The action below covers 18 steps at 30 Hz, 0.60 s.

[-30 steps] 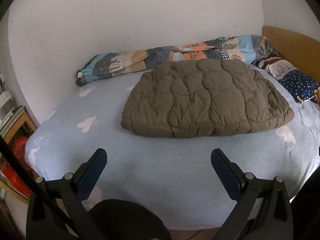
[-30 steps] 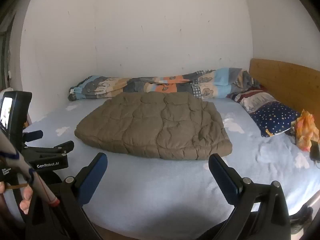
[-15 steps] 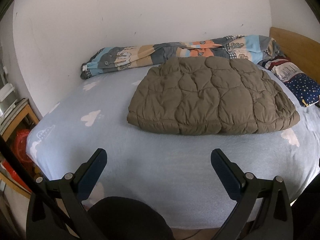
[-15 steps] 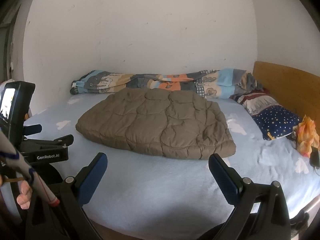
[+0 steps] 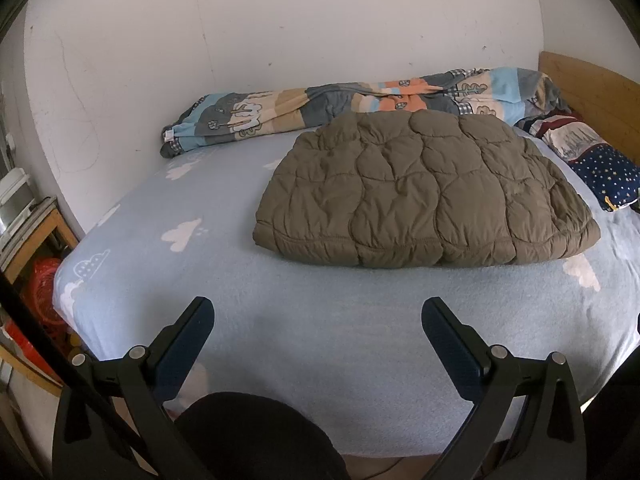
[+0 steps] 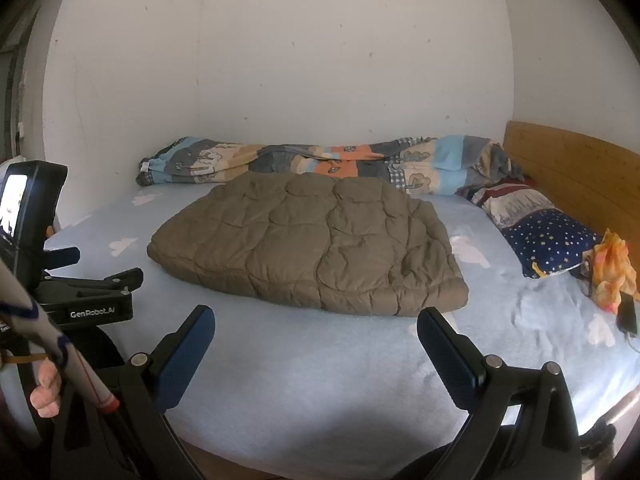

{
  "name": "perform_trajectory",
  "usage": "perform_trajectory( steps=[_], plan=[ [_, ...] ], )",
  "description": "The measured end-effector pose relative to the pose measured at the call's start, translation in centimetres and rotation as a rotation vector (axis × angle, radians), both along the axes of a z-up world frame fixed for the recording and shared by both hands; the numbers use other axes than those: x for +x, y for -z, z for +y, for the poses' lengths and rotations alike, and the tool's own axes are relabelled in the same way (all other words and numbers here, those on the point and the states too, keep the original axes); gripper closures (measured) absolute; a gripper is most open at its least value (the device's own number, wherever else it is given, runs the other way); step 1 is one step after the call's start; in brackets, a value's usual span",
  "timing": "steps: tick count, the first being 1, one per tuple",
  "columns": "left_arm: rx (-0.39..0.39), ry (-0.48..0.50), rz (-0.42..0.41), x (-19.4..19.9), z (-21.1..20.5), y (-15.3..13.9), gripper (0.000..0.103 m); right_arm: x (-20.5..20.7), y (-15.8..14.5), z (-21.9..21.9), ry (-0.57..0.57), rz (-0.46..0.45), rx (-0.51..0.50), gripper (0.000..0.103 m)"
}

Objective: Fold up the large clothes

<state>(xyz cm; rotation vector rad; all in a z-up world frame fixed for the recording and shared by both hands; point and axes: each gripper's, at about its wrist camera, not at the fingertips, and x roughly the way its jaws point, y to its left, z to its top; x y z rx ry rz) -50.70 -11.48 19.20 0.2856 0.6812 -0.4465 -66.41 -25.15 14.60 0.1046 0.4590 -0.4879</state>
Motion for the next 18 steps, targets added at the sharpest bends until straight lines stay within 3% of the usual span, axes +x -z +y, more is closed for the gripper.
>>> perform_trajectory(
  steps=[18],
  plan=[
    [0.004,0.002,-0.002,-0.02,-0.12,0.18,0.000,-0.36,0.21,-0.32,0.002,0.012,0.003,0.000]
  ],
)
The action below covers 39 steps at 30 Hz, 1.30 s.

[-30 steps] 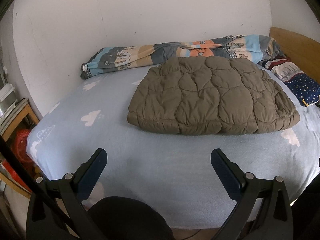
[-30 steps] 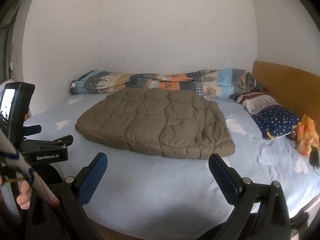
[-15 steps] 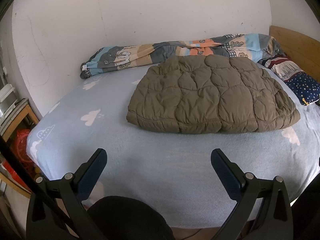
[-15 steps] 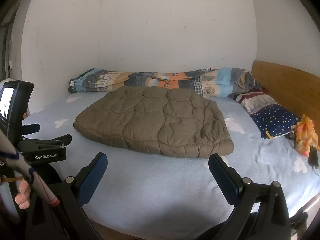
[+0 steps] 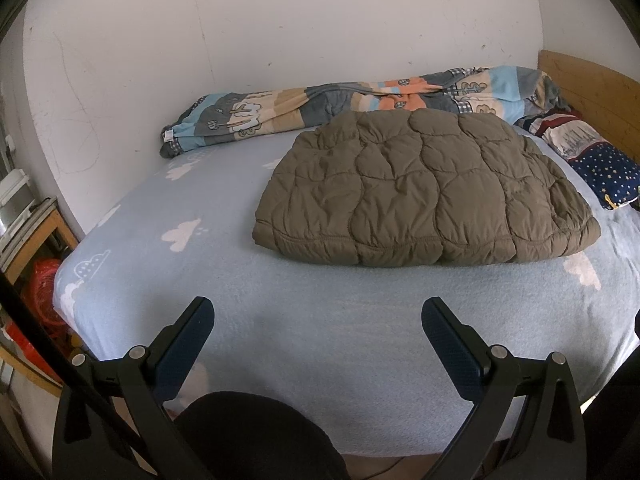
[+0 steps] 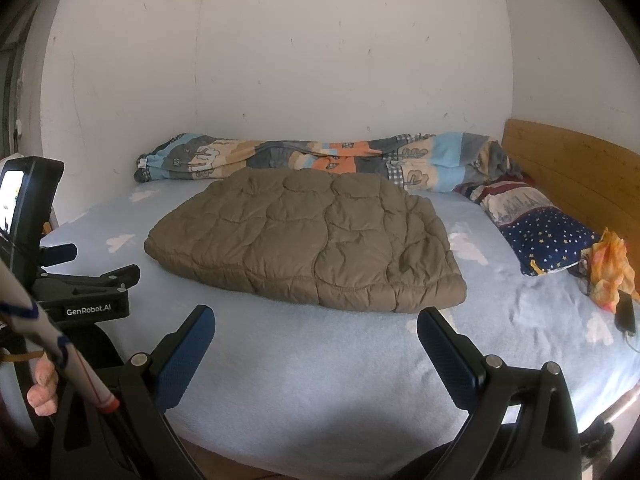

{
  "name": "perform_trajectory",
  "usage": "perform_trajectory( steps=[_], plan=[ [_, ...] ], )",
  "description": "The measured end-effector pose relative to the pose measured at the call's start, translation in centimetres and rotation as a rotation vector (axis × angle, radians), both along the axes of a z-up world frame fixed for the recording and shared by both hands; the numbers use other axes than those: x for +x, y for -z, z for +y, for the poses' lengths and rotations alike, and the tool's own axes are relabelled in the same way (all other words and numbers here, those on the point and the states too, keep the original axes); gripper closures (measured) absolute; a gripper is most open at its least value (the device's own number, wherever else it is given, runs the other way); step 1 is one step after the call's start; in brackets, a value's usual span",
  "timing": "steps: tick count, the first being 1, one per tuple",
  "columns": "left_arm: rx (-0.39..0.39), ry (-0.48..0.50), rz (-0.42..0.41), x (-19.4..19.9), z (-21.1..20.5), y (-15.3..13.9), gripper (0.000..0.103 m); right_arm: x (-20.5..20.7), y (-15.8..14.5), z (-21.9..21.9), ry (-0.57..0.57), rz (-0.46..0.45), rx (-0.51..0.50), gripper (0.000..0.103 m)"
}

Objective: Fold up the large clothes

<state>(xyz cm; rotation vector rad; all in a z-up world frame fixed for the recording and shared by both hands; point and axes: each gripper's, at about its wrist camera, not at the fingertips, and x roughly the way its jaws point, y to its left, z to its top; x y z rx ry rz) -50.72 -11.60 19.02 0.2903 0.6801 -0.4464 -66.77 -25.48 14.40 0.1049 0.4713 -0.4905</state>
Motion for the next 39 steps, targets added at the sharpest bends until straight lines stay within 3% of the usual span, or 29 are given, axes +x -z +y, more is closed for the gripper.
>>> perform_trajectory(
  steps=[39],
  plan=[
    [-0.008,0.044,-0.051,-1.7,0.0,-1.5,0.000,-0.8,-0.1,-0.8,0.013,-0.003,-0.015,0.000]
  ],
)
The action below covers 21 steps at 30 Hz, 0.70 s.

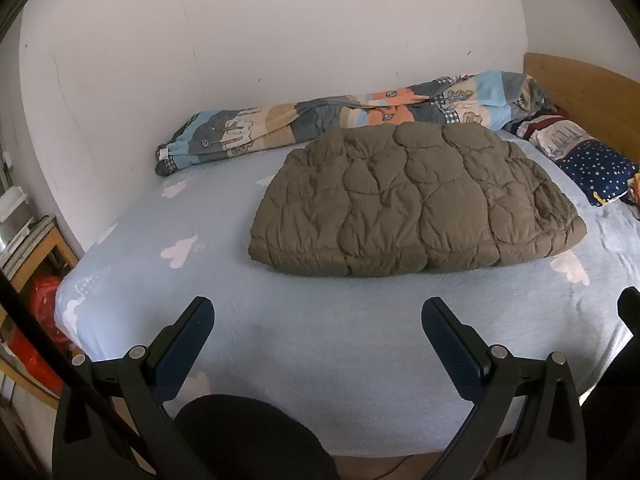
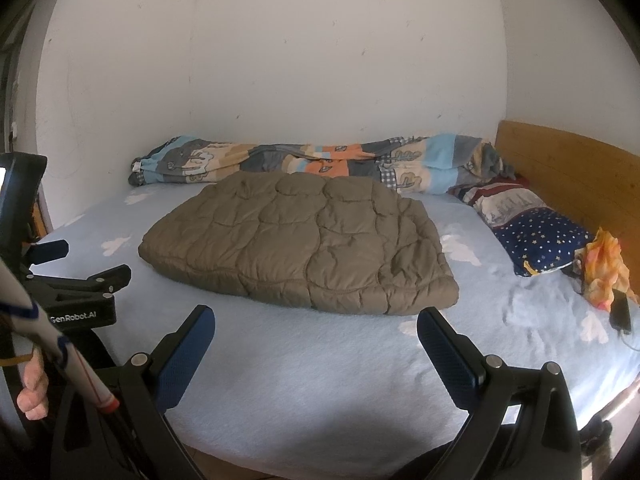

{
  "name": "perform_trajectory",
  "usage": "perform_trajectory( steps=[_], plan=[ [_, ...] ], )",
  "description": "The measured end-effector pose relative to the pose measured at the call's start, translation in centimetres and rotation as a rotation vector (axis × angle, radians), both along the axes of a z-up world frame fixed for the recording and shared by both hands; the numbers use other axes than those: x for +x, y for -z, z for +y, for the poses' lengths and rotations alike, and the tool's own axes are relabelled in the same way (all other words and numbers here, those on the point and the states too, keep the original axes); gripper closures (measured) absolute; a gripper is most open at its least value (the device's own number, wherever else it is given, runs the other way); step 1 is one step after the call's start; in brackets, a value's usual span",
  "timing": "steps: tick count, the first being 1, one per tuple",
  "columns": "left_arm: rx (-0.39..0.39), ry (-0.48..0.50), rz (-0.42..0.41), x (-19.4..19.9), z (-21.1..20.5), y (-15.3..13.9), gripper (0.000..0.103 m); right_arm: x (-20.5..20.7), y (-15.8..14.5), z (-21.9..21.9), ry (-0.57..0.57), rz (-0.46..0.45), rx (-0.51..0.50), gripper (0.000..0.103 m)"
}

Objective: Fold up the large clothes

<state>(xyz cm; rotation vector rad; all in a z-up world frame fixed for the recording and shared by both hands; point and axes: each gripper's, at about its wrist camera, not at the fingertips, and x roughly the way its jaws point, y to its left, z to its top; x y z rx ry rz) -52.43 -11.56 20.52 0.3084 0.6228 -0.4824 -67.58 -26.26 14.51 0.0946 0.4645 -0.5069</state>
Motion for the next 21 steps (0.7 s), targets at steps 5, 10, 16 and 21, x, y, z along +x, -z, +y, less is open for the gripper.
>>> perform_trajectory(
  steps=[5,10,16,21],
  plan=[
    [-0.001,-0.005,-0.021,-0.6,0.4,-0.6,0.000,-0.1,-0.1,0.0,0.009,-0.004,-0.003,0.000],
    [-0.002,-0.016,-0.033,-0.8,1.1,-1.0,0.000,-0.1,-0.3,0.4,0.012,-0.011,-0.007,0.000],
    [-0.006,-0.023,-0.043,-1.1,1.6,-1.7,0.000,-0.1,-0.4,0.9,0.009,-0.016,-0.015,0.000],
    [0.003,-0.020,-0.057,-1.5,1.6,-1.9,0.000,-0.2,-0.5,1.0,0.017,-0.023,-0.014,0.000]
  ],
)
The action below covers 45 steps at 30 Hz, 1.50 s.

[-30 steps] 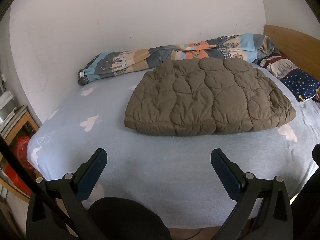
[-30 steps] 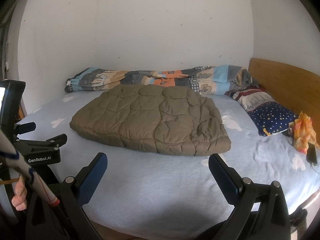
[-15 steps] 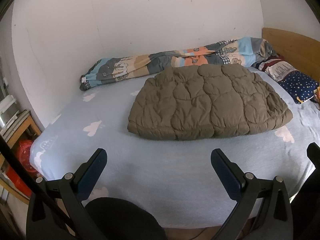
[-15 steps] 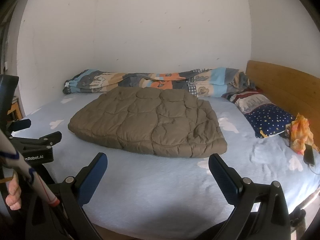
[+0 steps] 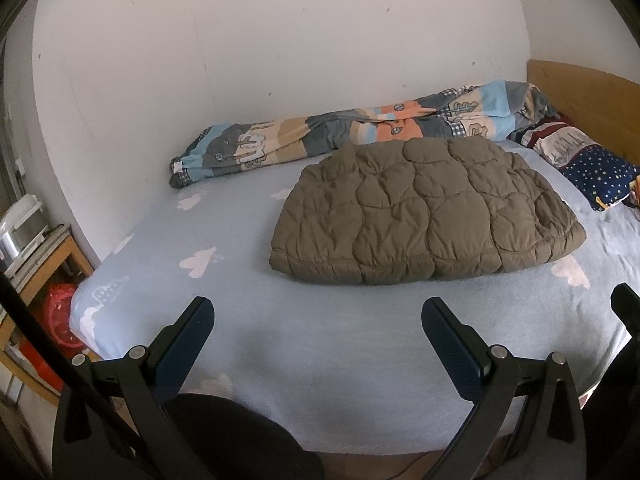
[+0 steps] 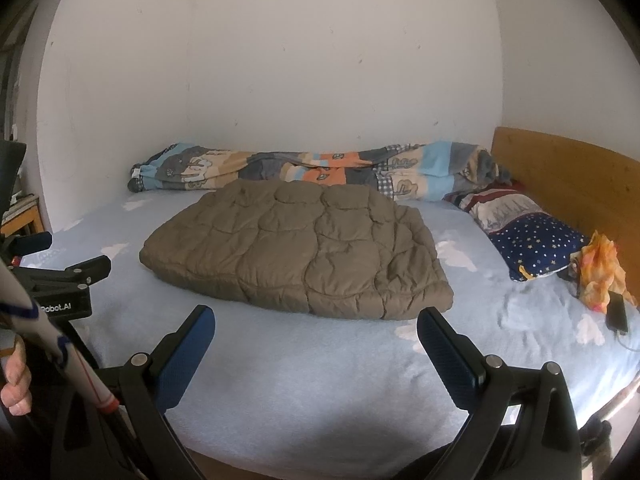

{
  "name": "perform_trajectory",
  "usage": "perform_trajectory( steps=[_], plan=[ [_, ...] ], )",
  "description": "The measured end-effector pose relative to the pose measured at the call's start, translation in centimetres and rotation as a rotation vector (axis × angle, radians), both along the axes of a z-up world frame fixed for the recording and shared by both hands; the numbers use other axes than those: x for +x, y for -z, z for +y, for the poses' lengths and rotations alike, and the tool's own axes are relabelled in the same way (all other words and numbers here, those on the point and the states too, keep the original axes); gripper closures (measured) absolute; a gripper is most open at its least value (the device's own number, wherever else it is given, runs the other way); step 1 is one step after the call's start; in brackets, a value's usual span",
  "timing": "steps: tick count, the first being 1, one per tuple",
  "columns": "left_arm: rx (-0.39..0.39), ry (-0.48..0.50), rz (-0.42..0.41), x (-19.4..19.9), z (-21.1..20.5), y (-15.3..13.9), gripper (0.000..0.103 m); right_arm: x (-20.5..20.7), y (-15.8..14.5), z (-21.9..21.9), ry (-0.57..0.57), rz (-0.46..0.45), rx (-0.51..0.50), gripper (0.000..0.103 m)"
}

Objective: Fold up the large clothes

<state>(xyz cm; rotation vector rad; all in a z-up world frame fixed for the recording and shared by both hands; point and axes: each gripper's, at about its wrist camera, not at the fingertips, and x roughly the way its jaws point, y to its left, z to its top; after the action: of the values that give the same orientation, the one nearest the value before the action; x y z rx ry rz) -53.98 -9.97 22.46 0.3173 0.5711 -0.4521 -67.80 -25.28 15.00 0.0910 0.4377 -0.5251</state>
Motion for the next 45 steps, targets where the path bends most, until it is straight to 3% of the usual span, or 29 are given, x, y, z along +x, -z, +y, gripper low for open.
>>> perform_trajectory(
  steps=[20,30,42,45],
  plan=[
    [0.018,0.028,0.012,-1.5,-0.9,-1.1,0.000,-1.1,-0.3,-1.5,0.034,-0.045,0.067,0.000],
    [0.006,0.092,0.043,-1.3,-1.7,0.3,0.000,-0.6,0.4,-1.7,0.073,0.012,0.064,0.000],
    [-0.063,0.094,0.028,-1.1,0.0,-1.0,0.000,0.0,-0.3,0.4,0.056,0.061,0.005,0.000],
    [-0.090,0.100,0.058,-0.6,0.3,-1.3,0.000,0.1,-0.8,1.0,0.042,0.067,-0.001,0.000]
  ],
)
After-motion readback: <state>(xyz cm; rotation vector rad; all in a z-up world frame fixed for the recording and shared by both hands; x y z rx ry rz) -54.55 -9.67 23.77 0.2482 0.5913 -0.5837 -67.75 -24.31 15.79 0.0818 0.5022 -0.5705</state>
